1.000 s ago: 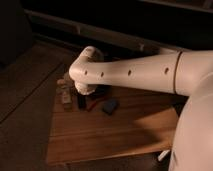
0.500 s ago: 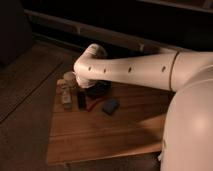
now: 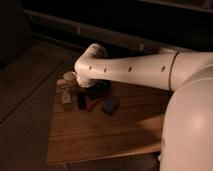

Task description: Push the eraser across the table

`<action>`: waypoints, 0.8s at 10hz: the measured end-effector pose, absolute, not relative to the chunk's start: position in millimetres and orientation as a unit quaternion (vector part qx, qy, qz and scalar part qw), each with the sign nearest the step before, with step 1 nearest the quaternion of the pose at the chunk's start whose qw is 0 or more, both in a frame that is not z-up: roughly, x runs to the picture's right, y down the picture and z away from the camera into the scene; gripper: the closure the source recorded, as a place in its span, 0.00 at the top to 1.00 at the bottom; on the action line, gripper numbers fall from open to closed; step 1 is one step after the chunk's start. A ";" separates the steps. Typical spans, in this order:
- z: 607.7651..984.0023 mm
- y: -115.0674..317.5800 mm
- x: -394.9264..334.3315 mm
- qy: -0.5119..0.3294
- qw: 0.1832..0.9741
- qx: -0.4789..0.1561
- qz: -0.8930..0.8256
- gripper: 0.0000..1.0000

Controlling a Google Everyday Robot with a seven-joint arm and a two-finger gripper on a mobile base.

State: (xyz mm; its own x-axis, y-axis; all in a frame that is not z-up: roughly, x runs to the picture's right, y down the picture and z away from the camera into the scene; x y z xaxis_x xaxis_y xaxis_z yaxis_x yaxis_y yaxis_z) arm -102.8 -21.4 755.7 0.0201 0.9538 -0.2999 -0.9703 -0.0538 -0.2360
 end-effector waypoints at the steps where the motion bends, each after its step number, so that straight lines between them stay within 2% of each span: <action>1: 775.8 -16.8 -105.0 0.035 0.671 -0.208 0.711 0.00; 5: 847.1 1.9 -123.0 0.099 0.647 -0.257 0.711 0.00; 8: 878.0 2.4 -136.7 0.128 0.647 -0.275 0.700 0.00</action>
